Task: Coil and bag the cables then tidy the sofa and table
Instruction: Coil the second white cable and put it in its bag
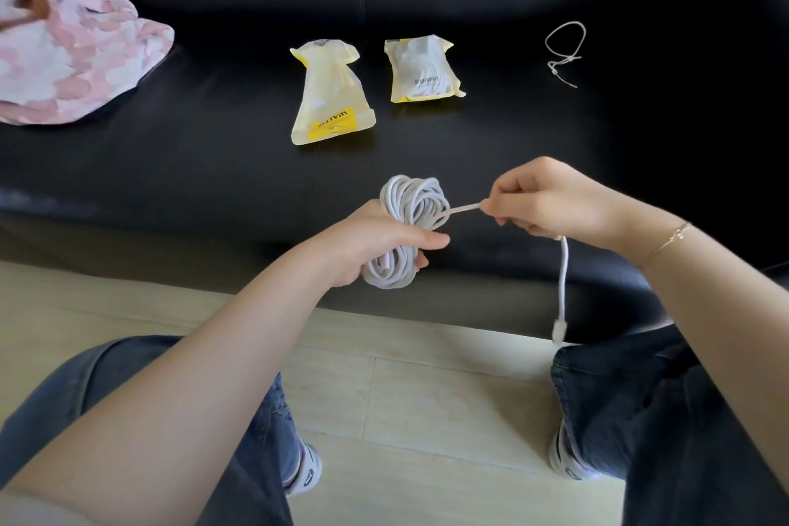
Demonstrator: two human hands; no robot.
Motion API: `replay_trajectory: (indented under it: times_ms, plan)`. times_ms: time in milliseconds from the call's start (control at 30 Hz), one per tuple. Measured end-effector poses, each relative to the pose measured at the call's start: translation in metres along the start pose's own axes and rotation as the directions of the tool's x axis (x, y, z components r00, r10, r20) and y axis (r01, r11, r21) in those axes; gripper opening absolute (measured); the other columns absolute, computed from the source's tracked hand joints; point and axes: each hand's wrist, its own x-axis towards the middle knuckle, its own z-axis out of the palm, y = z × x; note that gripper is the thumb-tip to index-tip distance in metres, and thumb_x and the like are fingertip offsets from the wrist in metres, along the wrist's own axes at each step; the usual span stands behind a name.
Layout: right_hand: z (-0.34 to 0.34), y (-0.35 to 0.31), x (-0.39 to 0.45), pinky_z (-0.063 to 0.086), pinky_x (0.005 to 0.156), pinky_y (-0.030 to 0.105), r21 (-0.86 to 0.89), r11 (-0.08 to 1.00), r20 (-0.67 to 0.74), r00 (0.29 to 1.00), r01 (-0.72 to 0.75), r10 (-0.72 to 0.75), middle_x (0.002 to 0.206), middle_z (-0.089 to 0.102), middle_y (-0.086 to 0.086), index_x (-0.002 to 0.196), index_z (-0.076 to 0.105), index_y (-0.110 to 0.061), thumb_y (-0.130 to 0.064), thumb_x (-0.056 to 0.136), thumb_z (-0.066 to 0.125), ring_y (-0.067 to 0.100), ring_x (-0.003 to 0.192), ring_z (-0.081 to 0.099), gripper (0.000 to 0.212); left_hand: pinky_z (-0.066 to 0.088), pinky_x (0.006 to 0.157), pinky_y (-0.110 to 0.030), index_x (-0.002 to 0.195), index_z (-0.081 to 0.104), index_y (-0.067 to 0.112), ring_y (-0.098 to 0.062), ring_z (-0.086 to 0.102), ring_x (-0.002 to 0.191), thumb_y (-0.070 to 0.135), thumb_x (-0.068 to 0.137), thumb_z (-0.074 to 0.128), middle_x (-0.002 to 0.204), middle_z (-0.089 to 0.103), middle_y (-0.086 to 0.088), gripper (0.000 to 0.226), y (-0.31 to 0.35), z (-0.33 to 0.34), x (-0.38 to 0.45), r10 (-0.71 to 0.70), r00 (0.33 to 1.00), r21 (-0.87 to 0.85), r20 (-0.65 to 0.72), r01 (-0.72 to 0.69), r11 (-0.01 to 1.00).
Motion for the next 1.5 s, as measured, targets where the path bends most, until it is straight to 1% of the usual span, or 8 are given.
replay_trajectory:
  times_ms: [233,500,600,767,933,1200,1367,1500]
  plan:
    - [0.006,-0.007,-0.005,0.046,0.054,0.034,0.176,0.969,-0.051,0.985,0.172,-0.165,0.051,0.039,-0.005,0.083,0.063,-0.002,-0.022,0.1,0.052,0.016,0.047,0.039,0.029,0.058,0.067,-0.032,0.087,0.065,0.016,-0.018,0.068,0.059,0.042,0.082,0.076,0.068,0.063,-0.003,0.028,-0.006,0.001,0.004,0.002,0.995,0.031,-0.099,0.002,1.0]
    - [0.001,0.0,0.004,0.057,0.054,0.03,0.258,0.96,-0.083,0.988,-0.105,0.13,0.049,0.046,-0.001,0.066,0.051,-0.01,-0.039,0.095,0.058,0.015,0.041,0.05,0.042,0.054,0.067,-0.034,0.092,0.067,0.011,-0.018,0.061,0.06,0.037,0.09,0.067,0.07,0.06,-0.005,0.026,-0.002,-0.009,0.001,-0.067,0.996,-0.54,0.056,0.087,0.837]
    - [0.003,0.005,0.007,0.048,0.045,0.027,0.29,0.949,-0.131,0.977,-0.122,0.165,0.047,0.041,-0.004,0.076,0.058,-0.01,-0.037,0.095,0.058,0.012,0.038,0.042,0.033,0.054,0.072,-0.036,0.093,0.069,0.01,-0.016,0.065,0.059,0.035,0.087,0.071,0.068,0.061,-0.003,0.025,0.0,-0.015,0.004,-0.101,0.995,-0.74,0.015,0.079,0.668]
    - [0.012,0.006,0.008,0.029,0.044,0.023,0.142,0.985,-0.371,0.928,0.103,-0.043,0.057,0.037,-0.006,0.082,0.053,-0.013,-0.04,0.1,0.047,0.009,0.047,0.03,0.033,0.055,0.083,-0.032,0.107,0.069,0.005,-0.011,0.07,0.064,0.025,0.087,0.072,0.066,0.067,0.001,0.029,0.0,-0.015,0.004,-0.047,0.999,-0.741,0.022,0.048,0.669]
    - [0.025,0.002,0.007,0.026,0.042,0.021,0.17,0.975,-0.414,0.908,0.141,-0.059,0.061,0.036,-0.004,0.085,0.049,-0.014,-0.026,0.103,0.035,0.009,0.051,0.028,0.026,0.057,0.078,-0.034,0.081,0.066,0.009,-0.014,0.07,0.064,0.024,0.087,0.071,0.065,0.065,0.0,0.017,-0.001,-0.012,0.004,-0.035,0.997,-0.822,0.067,0.075,0.565]
    - [0.032,-0.009,0.002,0.027,0.04,0.024,0.225,0.968,0.051,0.993,-0.112,0.103,0.049,0.033,-0.003,0.07,0.055,-0.01,-0.02,0.1,0.047,0.015,0.046,0.026,0.032,0.046,0.104,-0.045,0.096,0.055,0.014,-0.03,0.065,0.115,0.028,0.092,0.063,0.125,0.066,-0.015,0.017,0.0,-0.015,0.002,0.114,0.988,-0.913,0.101,0.047,0.405]
    - [0.036,-0.012,-0.001,0.028,0.041,0.024,0.167,0.974,0.26,0.959,-0.155,0.108,0.052,0.03,-0.002,0.071,0.054,-0.01,-0.02,0.1,0.046,0.014,0.045,0.025,0.032,0.039,0.11,-0.046,0.133,0.031,0.017,-0.028,0.064,0.117,0.028,0.098,0.055,0.126,0.066,-0.013,0.044,0.002,-0.013,-0.001,0.189,0.976,-0.938,0.109,0.038,0.344]
    - [0.042,-0.012,-0.001,0.03,0.042,0.024,0.144,0.975,0.312,0.943,-0.168,0.117,0.053,0.03,-0.003,0.074,0.055,-0.01,-0.025,0.101,0.047,0.014,0.046,0.024,0.032,0.053,0.093,-0.042,0.097,0.058,0.015,-0.019,0.07,0.092,0.023,0.09,0.065,0.097,0.071,-0.007,0.013,0.003,-0.012,-0.002,0.164,0.98,-0.951,0.117,0.063,0.303]
